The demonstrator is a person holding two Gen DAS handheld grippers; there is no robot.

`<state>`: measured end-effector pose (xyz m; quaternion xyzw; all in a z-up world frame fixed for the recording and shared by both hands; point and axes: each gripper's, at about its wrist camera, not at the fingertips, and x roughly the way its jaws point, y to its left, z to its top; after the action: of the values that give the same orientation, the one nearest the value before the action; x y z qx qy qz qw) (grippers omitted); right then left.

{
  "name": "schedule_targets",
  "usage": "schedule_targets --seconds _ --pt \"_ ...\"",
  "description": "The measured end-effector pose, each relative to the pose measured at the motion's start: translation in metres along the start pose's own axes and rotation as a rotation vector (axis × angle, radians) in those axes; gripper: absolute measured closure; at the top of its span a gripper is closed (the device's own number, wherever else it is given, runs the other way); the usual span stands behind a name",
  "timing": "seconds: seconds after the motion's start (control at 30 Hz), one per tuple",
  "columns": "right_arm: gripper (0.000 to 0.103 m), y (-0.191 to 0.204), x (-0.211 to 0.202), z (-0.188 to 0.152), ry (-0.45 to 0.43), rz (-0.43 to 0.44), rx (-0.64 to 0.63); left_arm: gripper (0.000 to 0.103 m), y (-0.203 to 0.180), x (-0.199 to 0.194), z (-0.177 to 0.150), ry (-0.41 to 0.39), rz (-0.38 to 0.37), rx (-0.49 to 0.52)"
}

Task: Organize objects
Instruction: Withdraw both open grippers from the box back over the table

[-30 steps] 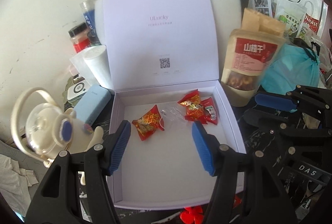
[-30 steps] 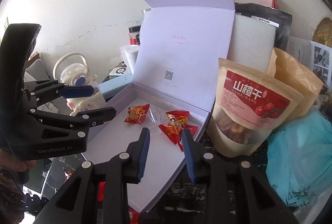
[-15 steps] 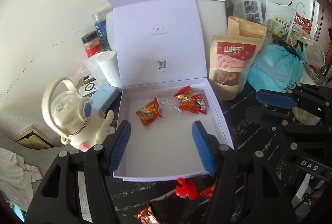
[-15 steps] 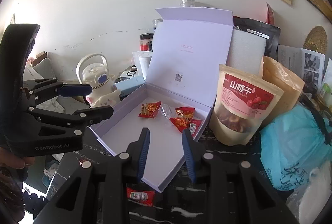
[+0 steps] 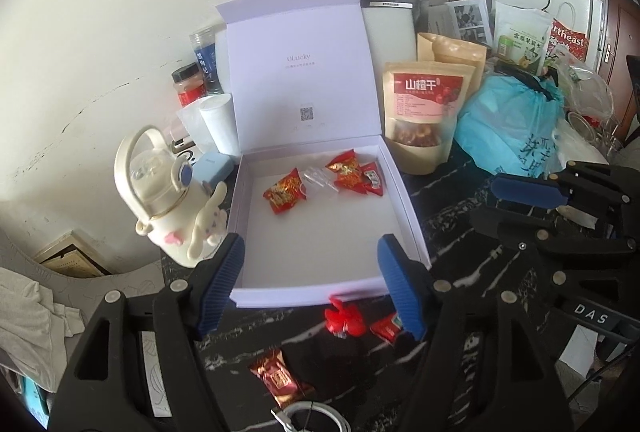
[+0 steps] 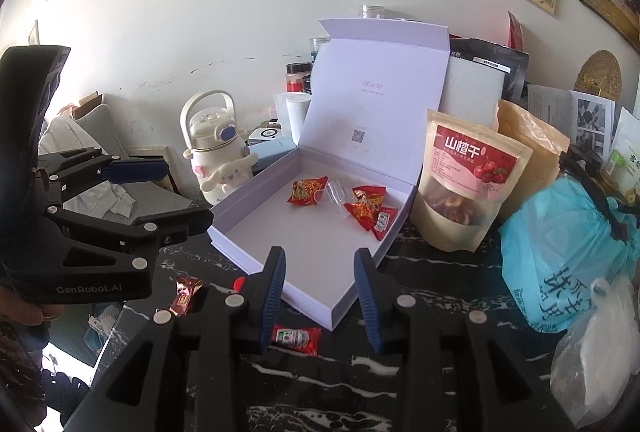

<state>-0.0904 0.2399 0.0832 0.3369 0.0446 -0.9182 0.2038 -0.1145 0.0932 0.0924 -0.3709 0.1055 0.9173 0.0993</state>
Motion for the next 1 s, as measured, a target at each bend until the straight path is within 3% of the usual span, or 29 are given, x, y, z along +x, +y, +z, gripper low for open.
schedule_targets --seconds 0.57,1.0 --pt "0.062 0.031 -0.026 -0.041 0.014 0.005 -0.018 0.026 -0.001 -0.039 -0.054 0.014 0.010 -0.043" --pt "0.061 0.045 -0.017 -0.077 0.078 0.026 -0.007 0.024 -0.001 -0.038 -0.100 0.084 -0.002 -0.105"
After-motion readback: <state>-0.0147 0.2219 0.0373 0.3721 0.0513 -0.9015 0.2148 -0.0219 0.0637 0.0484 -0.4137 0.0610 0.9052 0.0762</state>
